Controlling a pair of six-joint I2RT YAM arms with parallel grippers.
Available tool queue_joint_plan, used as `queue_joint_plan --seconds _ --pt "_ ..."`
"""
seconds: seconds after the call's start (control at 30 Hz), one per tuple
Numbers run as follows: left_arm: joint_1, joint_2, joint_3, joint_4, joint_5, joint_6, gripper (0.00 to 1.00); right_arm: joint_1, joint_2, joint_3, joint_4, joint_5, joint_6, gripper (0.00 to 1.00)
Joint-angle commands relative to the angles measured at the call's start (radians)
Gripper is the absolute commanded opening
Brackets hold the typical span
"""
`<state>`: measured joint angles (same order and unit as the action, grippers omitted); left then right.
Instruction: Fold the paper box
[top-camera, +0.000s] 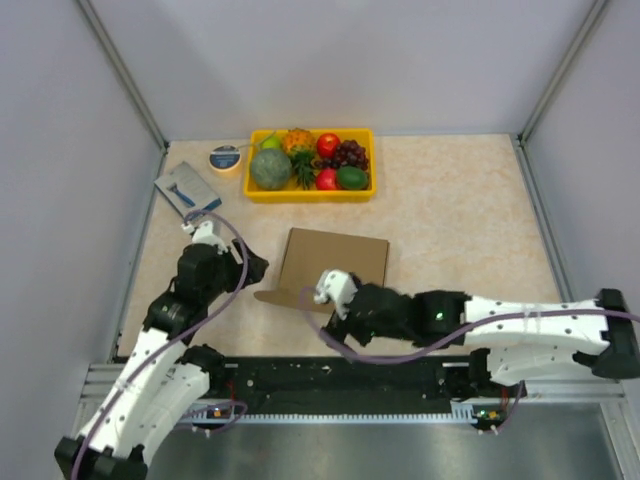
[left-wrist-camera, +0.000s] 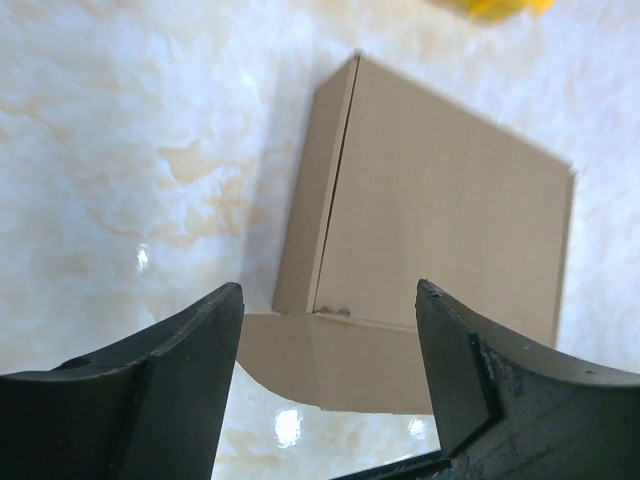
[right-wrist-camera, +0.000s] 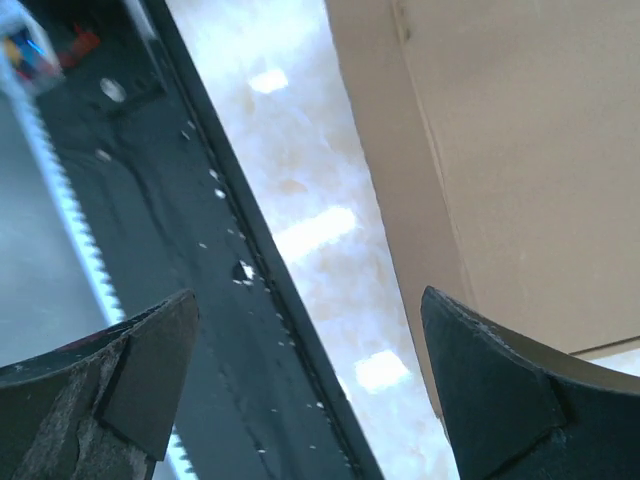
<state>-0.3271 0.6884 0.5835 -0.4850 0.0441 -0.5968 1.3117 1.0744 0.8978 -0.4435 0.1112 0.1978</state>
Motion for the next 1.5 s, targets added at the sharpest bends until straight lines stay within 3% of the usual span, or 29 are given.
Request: queue_joint_plan --seconds 0.0,0.1,0.17,0.27,0.3,0.37,0.4,0.5,0.63,0.8,1.07,1.23,1.47 --pt "0.002 -0.157 0.064 -0.139 -0.156 -0.095 0.76 0.207 0.288 0.125 -0.207 0.513 -0.127 0.92" --pt "0.002 -0.223 0.072 -0.197 -0.165 -0.132 0.78 0.241 0.502 0.226 -0.279 0.651 -0.127 0.89" --pt "0.002 -0.248 0.087 -0.227 -0.176 -0.156 0.79 0.241 0.562 0.268 -0.291 0.74 -0.127 0.85" --pt "0.002 -0.26 0.12 -0.288 -0.196 -0.172 0.81 0.232 0.604 0.299 -0.291 0.806 -0.12 0.69" --pt "0.002 -0.262 0.131 -0.314 -0.2 -0.175 0.82 0.222 0.605 0.303 -0.288 0.802 -0.118 0.56" --pt "0.002 -0.27 0.154 -0.343 -0.211 -0.198 0.85 0.218 0.614 0.305 -0.279 0.8 -0.126 0.43" --pt "0.002 -0.274 0.159 -0.374 -0.211 -0.211 0.86 0.219 0.619 0.305 -0.279 0.805 -0.133 0.28" --pt "0.002 -0.329 0.147 -0.395 -0.204 -0.287 0.87 0.219 0.605 0.305 -0.281 0.805 -0.132 0.15" --pt "0.002 -0.449 0.119 -0.394 -0.22 -0.345 0.91 0.219 0.569 0.335 -0.313 0.803 -0.132 0.08" --pt "0.002 -0.481 0.148 -0.415 -0.253 -0.359 0.97 0.218 0.515 0.374 -0.35 0.786 -0.129 0.0" --pt "0.0 -0.467 0.211 -0.49 -0.297 -0.38 0.98 0.192 0.437 0.429 -0.396 0.769 -0.138 0.0" --pt "0.0 -0.533 0.256 -0.486 -0.331 -0.364 0.96 0.117 0.378 0.552 -0.461 0.592 -0.089 0.0" --pt "0.0 -0.518 0.237 -0.319 -0.153 -0.19 0.89 0.017 0.305 0.702 -0.529 0.339 -0.086 0.0"
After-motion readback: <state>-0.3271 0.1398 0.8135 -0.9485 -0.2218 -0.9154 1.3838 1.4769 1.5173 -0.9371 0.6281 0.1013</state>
